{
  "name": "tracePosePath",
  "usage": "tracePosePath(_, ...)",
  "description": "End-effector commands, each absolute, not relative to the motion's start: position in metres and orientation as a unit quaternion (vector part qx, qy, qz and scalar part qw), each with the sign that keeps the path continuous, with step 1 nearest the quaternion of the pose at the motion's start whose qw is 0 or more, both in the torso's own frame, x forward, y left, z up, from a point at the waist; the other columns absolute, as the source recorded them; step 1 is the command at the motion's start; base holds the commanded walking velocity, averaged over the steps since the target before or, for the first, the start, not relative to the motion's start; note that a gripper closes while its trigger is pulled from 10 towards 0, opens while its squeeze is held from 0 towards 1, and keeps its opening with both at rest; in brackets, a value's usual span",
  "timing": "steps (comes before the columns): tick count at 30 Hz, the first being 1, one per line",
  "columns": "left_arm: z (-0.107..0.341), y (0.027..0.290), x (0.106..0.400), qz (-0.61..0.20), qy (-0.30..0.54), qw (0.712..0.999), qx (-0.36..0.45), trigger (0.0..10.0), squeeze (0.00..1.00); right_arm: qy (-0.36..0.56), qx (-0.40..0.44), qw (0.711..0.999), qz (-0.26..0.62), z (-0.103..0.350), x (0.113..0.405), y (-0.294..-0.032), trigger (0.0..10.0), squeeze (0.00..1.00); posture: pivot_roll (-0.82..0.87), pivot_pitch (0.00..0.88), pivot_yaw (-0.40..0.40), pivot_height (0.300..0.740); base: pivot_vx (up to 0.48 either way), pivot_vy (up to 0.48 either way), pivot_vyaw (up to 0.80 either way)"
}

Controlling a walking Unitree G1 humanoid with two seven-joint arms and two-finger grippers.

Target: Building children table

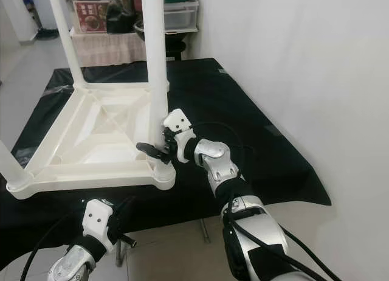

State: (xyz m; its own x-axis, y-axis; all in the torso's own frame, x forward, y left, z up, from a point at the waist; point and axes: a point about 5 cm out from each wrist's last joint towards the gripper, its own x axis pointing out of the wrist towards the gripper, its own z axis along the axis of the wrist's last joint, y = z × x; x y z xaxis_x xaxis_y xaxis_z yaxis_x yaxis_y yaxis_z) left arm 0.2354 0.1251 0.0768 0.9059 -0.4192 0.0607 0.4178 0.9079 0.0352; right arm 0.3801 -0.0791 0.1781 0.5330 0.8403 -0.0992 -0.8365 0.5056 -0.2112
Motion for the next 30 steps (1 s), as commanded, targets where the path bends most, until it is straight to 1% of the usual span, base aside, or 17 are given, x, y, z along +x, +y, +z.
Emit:
tracePosePath(1, 0.073, 0.124, 0.233, -0.214, -0.029, 0.976, 0.011, 10.0, 0.0, -0.006, -0.109, 0.87, 0.48, 0.176, 0.38, -0.077, 0.0, 0.0, 0.08, 0.016, -0.056, 0.74, 0.0, 0.0, 0.0)
tracePosePath(2, 0.073, 0.125, 0.233, -0.214, -0.029, 0.976, 0.011, 10.0, 0.0, -0.01, -0.1, 0.876, 0.472, 0.174, 0.379, -0.077, 0.0, 0.0, 0.08, 0.015, -0.053, 0.74, 0.0, 0.0, 0.0)
tracePosePath(6, 0.073, 0.125, 0.233, -0.214, -0.029, 0.976, 0.011, 10.0, 0.0, -0.011, -0.093, 0.878, 0.469, 0.173, 0.379, -0.078, 0.0, 0.0, 0.08, 0.015, -0.053, 0.74, 0.0, 0.0, 0.0)
tracePosePath(10, 0.073, 0.125, 0.233, -0.216, -0.028, 0.976, 0.01, 10.0, 0.0, -0.012, -0.06, 0.888, 0.457, 0.163, 0.375, -0.08, 0.0, 0.0, 0.07, 0.014, -0.044, 0.74, 0.0, 0.0, 0.0)
tracePosePath(12, 0.073, 0.126, 0.234, -0.218, -0.027, 0.975, 0.01, 10.0, 0.0, -0.004, -0.05, 0.901, 0.431, 0.152, 0.371, -0.08, 0.0, 0.0, 0.06, 0.014, -0.043, 0.74, 0.0, 0.0, 0.0)
tracePosePath(13, 0.073, 0.126, 0.234, -0.218, -0.027, 0.975, 0.01, 10.0, 0.0, -0.004, -0.05, 0.901, 0.431, 0.152, 0.371, -0.08, 0.0, 0.0, 0.06, 0.014, -0.043, 0.74, 0.0, 0.0, 0.0)
tracePosePath(14, 0.073, 0.126, 0.234, -0.218, -0.028, 0.975, 0.01, 10.0, 0.0, 0.005, -0.042, 0.927, 0.373, 0.144, 0.371, -0.079, 0.0, 0.0, 0.06, 0.014, -0.051, 0.74, 0.0, 0.0, 0.0)
tracePosePath(15, 0.073, 0.126, 0.234, -0.218, -0.028, 0.975, 0.01, 10.0, 0.0, 0.005, -0.042, 0.927, 0.373, 0.144, 0.371, -0.079, 0.0, 0.0, 0.06, 0.014, -0.051, 0.74, 0.0, 0.0, 0.0)
tracePosePath(16, 0.073, 0.127, 0.234, -0.217, -0.028, 0.976, 0.011, 10.0, 0.0, 0.022, -0.048, 0.969, 0.242, 0.13, 0.371, -0.083, 0.0, 0.0, 0.05, 0.018, -0.046, 0.74, 0.0, 0.0, 0.0)
tracePosePath(18, 0.073, 0.127, 0.234, -0.217, -0.028, 0.976, 0.011, 10.0, 0.0, 0.022, -0.048, 0.969, 0.242, 0.13, 0.371, -0.083, 0.0, 0.0, 0.05, 0.018, -0.046, 0.74, 0.0, 0.0, 0.0)
tracePosePath(19, 0.073, 0.127, 0.234, -0.216, -0.028, 0.976, 0.011, 10.0, 0.0, 0.046, -0.046, 0.986, 0.152, 0.111, 0.362, -0.084, 0.0, 0.0, 0.05, 0.018, -0.049, 0.74, 0.0, 0.0, 0.0)
tracePosePath(21, 0.073, 0.127, 0.234, -0.216, -0.028, 0.976, 0.011, 10.0, 0.0, 0.046, -0.046, 0.986, 0.152, 0.111, 0.362, -0.084, 0.0, 0.0, 0.05, 0.018, -0.049, 0.74, 0.0, 0.0, 0.0)
tracePosePath(22, 0.072, 0.128, 0.234, -0.217, -0.028, 0.976, 0.013, 10.0, 0.0, 0.076, -0.03, 0.987, 0.136, 0.091, 0.349, -0.066, 0.0, 0.0, 0.05, 0.018, -0.03, 0.74, 0.0, 0.0, 0.0)
tracePosePath(24, 0.072, 0.128, 0.234, -0.217, -0.028, 0.976, 0.013, 10.0, 0.0, 0.076, -0.03, 0.987, 0.136, 0.091, 0.349, -0.066, 0.0, 0.0, 0.05, 0.018, -0.03, 0.74, 0.0, 0.0, 0.0)
tracePosePath(25, 0.072, 0.128, 0.235, -0.218, -0.027, 0.976, 0.013, 10.0, 0.0, 0.081, -0.034, 0.986, 0.144, 0.086, 0.343, -0.056, 0.0, 0.0, 0.05, 0.016, -0.032, 0.74, 0.0, 0.0, 0.0)
tracePosePath(26, 0.072, 0.128, 0.236, -0.22, -0.026, 0.975, 0.012, 10.0, 0.0, 0.079, -0.038, 0.983, 0.159, 0.087, 0.344, -0.052, 0.0, 0.0, 0.05, 0.009, -0.041, 0.74, 0.0, 0.0, 0.0)
tracePosePath(30, 0.072, 0.127, 0.237, -0.219, -0.027, 0.975, 0.012, 10.0, 0.0, 0.069, -0.051, 0.985, 0.152, 0.097, 0.354, -0.06, 0.0, 0.0, 0.05, 0.01, -0.04, 0.74, 0.0, 0.0, 0.0)
